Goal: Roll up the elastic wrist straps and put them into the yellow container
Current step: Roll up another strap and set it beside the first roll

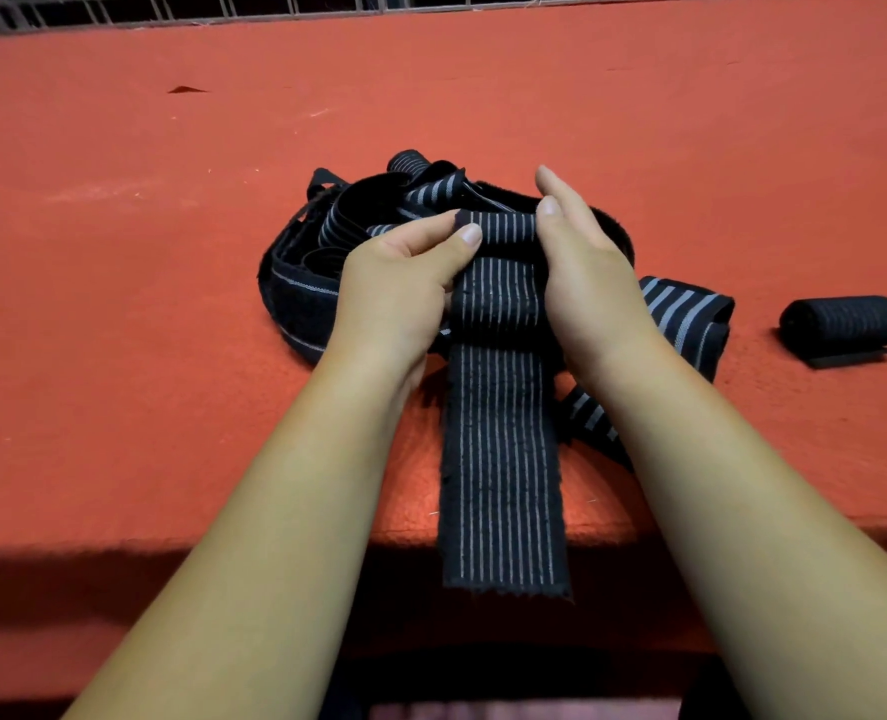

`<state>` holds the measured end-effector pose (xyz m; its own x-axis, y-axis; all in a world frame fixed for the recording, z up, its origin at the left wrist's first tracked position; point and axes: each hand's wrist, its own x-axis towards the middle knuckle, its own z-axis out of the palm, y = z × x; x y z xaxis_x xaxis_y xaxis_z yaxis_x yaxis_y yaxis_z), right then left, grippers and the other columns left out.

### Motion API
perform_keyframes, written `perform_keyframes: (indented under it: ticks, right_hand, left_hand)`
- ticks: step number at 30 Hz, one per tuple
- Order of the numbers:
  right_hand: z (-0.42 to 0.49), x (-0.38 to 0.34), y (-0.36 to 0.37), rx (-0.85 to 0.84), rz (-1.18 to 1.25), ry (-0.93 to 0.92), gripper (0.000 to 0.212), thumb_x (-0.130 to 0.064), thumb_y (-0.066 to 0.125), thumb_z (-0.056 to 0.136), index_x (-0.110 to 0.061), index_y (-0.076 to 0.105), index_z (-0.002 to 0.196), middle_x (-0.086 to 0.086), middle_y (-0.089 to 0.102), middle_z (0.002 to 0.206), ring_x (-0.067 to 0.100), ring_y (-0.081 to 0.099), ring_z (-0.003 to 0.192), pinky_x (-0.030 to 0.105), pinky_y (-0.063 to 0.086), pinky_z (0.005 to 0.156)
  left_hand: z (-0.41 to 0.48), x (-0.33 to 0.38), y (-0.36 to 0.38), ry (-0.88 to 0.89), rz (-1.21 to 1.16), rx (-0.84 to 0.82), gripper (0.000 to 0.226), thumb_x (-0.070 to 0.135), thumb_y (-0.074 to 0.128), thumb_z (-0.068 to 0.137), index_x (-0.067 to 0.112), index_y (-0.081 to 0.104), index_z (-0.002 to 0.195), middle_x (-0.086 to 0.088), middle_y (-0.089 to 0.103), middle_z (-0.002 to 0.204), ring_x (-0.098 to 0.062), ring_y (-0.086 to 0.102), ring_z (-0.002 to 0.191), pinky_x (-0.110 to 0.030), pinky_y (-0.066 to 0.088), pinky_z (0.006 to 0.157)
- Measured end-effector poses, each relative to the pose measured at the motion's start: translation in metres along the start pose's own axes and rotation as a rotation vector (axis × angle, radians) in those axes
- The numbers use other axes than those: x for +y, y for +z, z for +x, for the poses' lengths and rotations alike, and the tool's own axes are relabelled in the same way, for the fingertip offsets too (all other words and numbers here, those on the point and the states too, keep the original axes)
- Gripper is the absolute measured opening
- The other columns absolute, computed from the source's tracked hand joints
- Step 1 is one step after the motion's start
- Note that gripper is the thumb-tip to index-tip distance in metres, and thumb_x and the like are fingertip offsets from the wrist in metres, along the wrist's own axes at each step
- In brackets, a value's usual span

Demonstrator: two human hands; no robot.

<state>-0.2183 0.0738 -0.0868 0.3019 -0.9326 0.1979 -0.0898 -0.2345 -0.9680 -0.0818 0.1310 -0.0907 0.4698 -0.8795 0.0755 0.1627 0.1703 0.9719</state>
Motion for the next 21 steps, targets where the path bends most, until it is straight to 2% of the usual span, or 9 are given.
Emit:
perform_keyframes:
  ticks: [1, 3, 5, 7, 11, 15, 17, 19, 21]
  right_hand:
    - [0.0004, 0.0018, 0.0013, 0.011, 0.031, 0.026, 0.045, -0.047, 0.040, 0.114, -0.040, 0.055, 0.156, -0.017, 0.057, 0.157, 0.002, 0.052, 0.144, 0.038, 0.039, 0.125]
    - [0.0029, 0.0040, 0.0026, 0.011, 0.110, 0.125, 0.043, -0.055, 0.040, 0.112, -0.034, 0.074, 0.129, -0.012, 0.078, 0.127, 0.010, 0.072, 0.121, 0.047, 0.054, 0.113]
    - [0.0032, 0.0020, 0.0022, -0.009, 0.080, 0.171, 0.048, -0.058, 0.040, 0.112, -0.030, 0.078, 0.109, -0.011, 0.083, 0.103, 0.012, 0.079, 0.102, 0.048, 0.060, 0.102]
    - [0.0013, 0.0007, 0.0016, -0.017, -0.005, 0.146, 0.049, -0.059, 0.038, 0.111, -0.030, 0.077, 0.109, -0.011, 0.082, 0.102, 0.011, 0.078, 0.100, 0.048, 0.060, 0.101]
    - [0.0048, 0.0024, 0.0015, -0.026, -0.041, 0.111, 0.048, -0.066, 0.035, 0.107, -0.040, 0.072, 0.123, -0.015, 0.078, 0.115, 0.008, 0.073, 0.112, 0.048, 0.056, 0.106]
    - [0.0048, 0.0038, 0.0033, -0.017, 0.139, 0.155, 0.042, -0.063, 0.044, 0.106, -0.037, 0.076, 0.114, -0.009, 0.082, 0.111, 0.015, 0.078, 0.108, 0.052, 0.059, 0.104]
    - [0.0034, 0.0042, 0.0034, -0.004, 0.229, 0.154, 0.035, -0.052, 0.050, 0.105, -0.031, 0.078, 0.110, -0.001, 0.082, 0.109, 0.022, 0.079, 0.106, 0.059, 0.058, 0.104]
    - [0.0034, 0.0032, 0.0036, 0.027, 0.258, 0.140, 0.028, -0.039, 0.053, 0.105, -0.028, 0.079, 0.111, 0.001, 0.083, 0.108, 0.023, 0.080, 0.104, 0.059, 0.060, 0.102]
    - [0.0047, 0.0032, 0.0043, 0.064, 0.290, 0.138, 0.027, -0.029, 0.052, 0.106, -0.026, 0.080, 0.108, 0.000, 0.083, 0.107, 0.022, 0.080, 0.103, 0.058, 0.061, 0.101]
  left_hand:
    - [0.0008, -0.0008, 0.0002, 0.001, -0.015, 0.008, 0.026, 0.007, 0.073, 0.101, 0.008, 0.076, 0.127, -0.013, 0.083, 0.109, -0.022, 0.081, 0.089, -0.029, 0.062, 0.068]
    - [0.0024, -0.0015, 0.0010, 0.014, -0.028, 0.027, 0.028, 0.003, 0.072, 0.101, 0.009, 0.075, 0.128, -0.015, 0.082, 0.114, -0.022, 0.080, 0.090, -0.028, 0.061, 0.069]
    - [0.0040, -0.0022, 0.0006, 0.023, -0.039, 0.030, 0.027, 0.000, 0.070, 0.101, 0.009, 0.073, 0.127, -0.013, 0.081, 0.115, -0.022, 0.080, 0.091, -0.028, 0.061, 0.068]
    - [0.0049, -0.0023, -0.0006, 0.032, -0.031, 0.018, 0.026, -0.003, 0.068, 0.101, 0.009, 0.071, 0.125, -0.011, 0.082, 0.113, -0.021, 0.080, 0.087, -0.028, 0.060, 0.063]
    - [0.0070, -0.0018, -0.0040, 0.094, 0.053, 0.020, 0.031, -0.009, 0.068, 0.098, 0.017, 0.073, 0.115, -0.002, 0.080, 0.099, -0.016, 0.077, 0.079, -0.027, 0.057, 0.055]
    - [0.0046, -0.0001, -0.0047, 0.115, 0.076, -0.020, 0.036, -0.014, 0.065, 0.097, 0.018, 0.075, 0.110, 0.000, 0.078, 0.093, -0.011, 0.074, 0.075, -0.023, 0.054, 0.051]
    - [0.0058, 0.0000, -0.0049, 0.116, 0.096, -0.015, 0.036, -0.013, 0.067, 0.095, 0.017, 0.078, 0.112, -0.005, 0.079, 0.098, -0.014, 0.074, 0.080, -0.025, 0.057, 0.059]
    - [0.0084, -0.0013, -0.0056, 0.117, 0.106, 0.010, 0.033, -0.008, 0.070, 0.094, 0.014, 0.082, 0.116, -0.011, 0.082, 0.105, -0.020, 0.079, 0.092, -0.033, 0.063, 0.075]
    - [0.0084, -0.0031, -0.0062, 0.121, 0.154, 0.035, 0.028, 0.002, 0.074, 0.096, 0.015, 0.083, 0.119, -0.006, 0.084, 0.108, -0.022, 0.081, 0.102, -0.042, 0.065, 0.091]
